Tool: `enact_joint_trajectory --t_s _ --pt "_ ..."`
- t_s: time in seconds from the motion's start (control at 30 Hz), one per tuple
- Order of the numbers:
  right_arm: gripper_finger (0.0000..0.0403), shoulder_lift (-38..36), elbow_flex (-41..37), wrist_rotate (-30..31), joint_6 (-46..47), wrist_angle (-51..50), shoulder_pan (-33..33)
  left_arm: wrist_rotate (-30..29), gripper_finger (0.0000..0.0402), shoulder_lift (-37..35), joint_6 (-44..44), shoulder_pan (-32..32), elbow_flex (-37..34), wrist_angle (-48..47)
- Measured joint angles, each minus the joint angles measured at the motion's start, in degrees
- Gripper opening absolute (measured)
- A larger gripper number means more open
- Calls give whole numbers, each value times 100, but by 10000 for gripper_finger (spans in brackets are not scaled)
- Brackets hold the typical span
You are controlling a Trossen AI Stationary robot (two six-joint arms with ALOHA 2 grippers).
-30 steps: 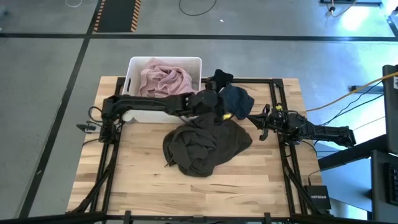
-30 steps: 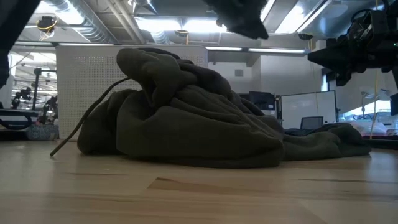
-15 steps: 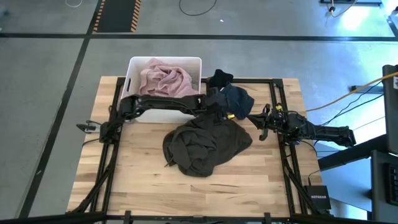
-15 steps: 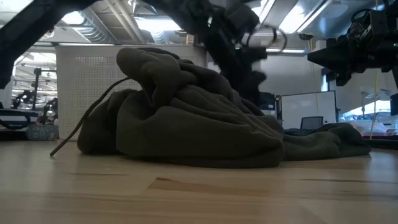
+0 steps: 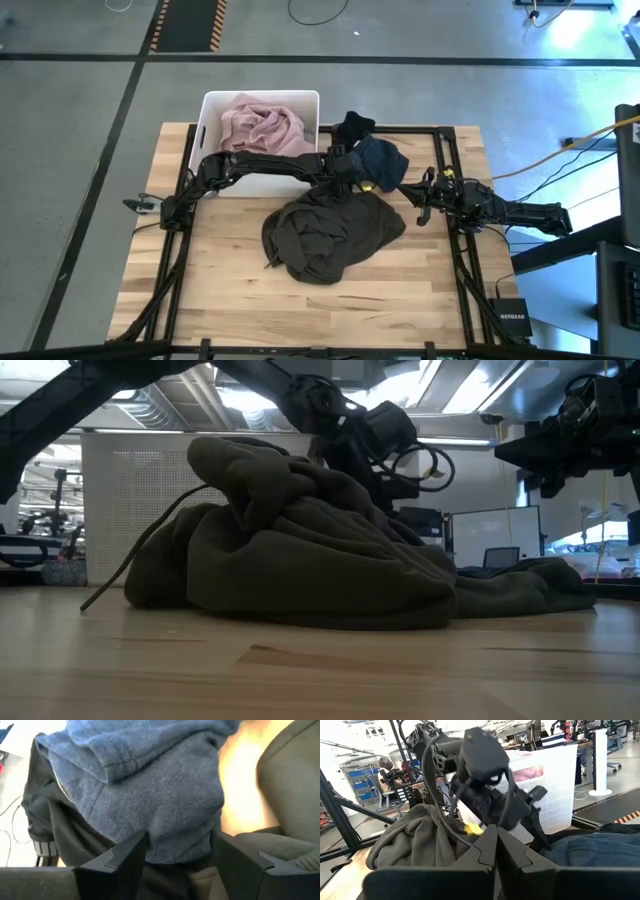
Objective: Sort clothes
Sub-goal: Put the blue shirt into the bin
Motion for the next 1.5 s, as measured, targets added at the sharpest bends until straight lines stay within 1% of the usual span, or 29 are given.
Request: enact_joint_trajectory --t_s 0.23,0.33,0.67,0.73,0.8,0.87,1.0,1.1,1.23,1.5 --pt "15 -1 1 0 0 0 1 -5 213 40 -232 64 5 490" --pt "15 1 -1 0 0 0 1 -18 201 43 -191 72 7 676" --pt "15 0 0 17 0 0 0 61 91 73 -15 76 9 584" --pt "15 1 0 18 0 0 1 64 63 78 95 76 9 569" --pt "15 -1 0 22 0 0 -1 64 28 78 264 70 9 560" --pt "15 1 -1 22 -5 0 1 57 8 57 368 43 3 601" --pt "15 0 -1 34 -15 0 0 -125 4 -67 570 -42 -18 917" --pt "15 1 0 42 -15 7 1 -233 3 -302 653 -113 -24 1193" --pt "15 -1 -1 22 -15 66 1 -299 2 -800 669 -215 -11 1458" --pt "15 -1 -1 7 -16 82 1 -738 1 -1981 1012 -313 -13 1688"
